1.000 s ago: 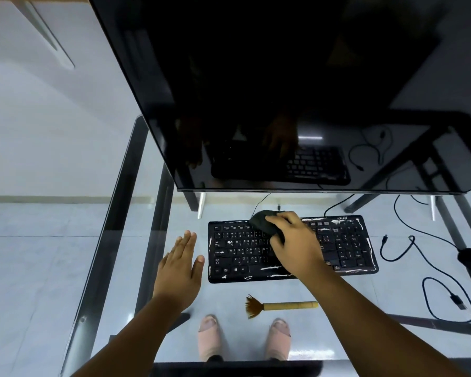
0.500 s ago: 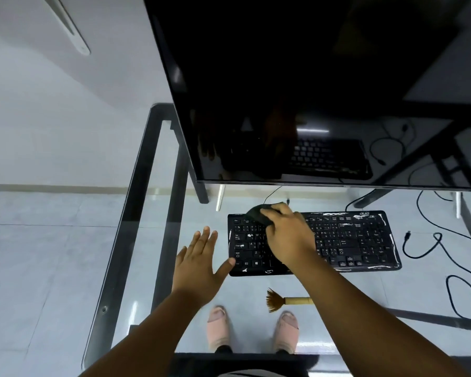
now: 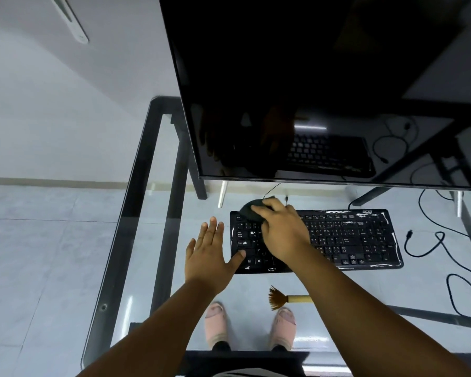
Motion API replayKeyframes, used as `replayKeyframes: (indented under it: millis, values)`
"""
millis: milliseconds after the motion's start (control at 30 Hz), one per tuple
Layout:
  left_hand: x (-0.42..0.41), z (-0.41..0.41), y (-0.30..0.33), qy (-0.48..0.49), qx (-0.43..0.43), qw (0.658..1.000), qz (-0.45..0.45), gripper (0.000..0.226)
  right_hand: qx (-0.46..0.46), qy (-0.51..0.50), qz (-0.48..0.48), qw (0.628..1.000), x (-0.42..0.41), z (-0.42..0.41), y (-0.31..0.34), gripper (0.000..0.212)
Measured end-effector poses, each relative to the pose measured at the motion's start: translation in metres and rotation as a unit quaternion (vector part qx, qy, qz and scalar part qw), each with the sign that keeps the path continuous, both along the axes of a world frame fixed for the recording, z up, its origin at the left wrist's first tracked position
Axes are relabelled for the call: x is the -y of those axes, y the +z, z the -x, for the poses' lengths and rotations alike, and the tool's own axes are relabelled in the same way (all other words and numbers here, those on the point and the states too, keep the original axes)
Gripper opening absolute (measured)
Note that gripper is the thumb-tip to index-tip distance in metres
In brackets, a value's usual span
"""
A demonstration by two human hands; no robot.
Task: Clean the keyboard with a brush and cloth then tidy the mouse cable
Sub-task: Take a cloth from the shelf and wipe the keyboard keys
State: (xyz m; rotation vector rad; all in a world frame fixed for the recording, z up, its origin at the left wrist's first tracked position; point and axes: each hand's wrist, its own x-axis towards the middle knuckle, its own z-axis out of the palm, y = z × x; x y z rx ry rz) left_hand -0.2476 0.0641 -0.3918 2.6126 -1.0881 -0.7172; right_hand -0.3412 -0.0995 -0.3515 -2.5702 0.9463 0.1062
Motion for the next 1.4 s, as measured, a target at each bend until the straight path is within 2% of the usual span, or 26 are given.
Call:
replayKeyframes:
  millis: [100, 267, 500, 700, 900, 1100, 1300, 1400]
  values:
    - [-0.001, -0.001, -0.001, -0.004, -0.001, 1.000, -0.002, 0.087, -0.010, 0.055, -0.001, 0.998, -0.005, -0.005, 0.000, 0.051]
    - [-0.003, -0.004, -0.001, -0.019, 0.000, 1.000, -0.010, 0.087, -0.023, -0.071, 0.027, 0.997, 0.004, 0.006, 0.000, 0.044]
    - [-0.004, -0.007, -0.003, -0.028, 0.002, 1.000, -0.014, 0.087, -0.039, 0.035, 0.003, 0.999, -0.017, -0.025, 0.005, 0.049]
    - [-0.004, -0.008, -0.002, -0.026, -0.001, 1.000, -0.016, 0.088, -0.076, -0.071, 0.013, 0.994, 0.003, -0.015, 0.005, 0.042]
    - [-0.004, -0.008, -0.002, -0.031, 0.001, 0.999, -0.020, 0.088, -0.054, 0.028, -0.009, 0.998, -0.014, -0.027, 0.007, 0.051]
    - [-0.004, -0.008, -0.002, -0.030, 0.000, 0.999, -0.021, 0.088, -0.058, -0.049, 0.005, 0.997, 0.005, -0.013, 0.004, 0.045]
    - [-0.006, -0.012, 0.001, -0.047, -0.006, 0.999, -0.022, 0.088, -0.032, 0.051, -0.005, 0.998, -0.004, -0.013, 0.008, 0.048]
    - [-0.007, -0.024, 0.007, -0.054, -0.021, 0.998, -0.004, 0.072, -0.021, 0.011, 0.013, 1.000, 0.005, 0.005, 0.007, 0.044]
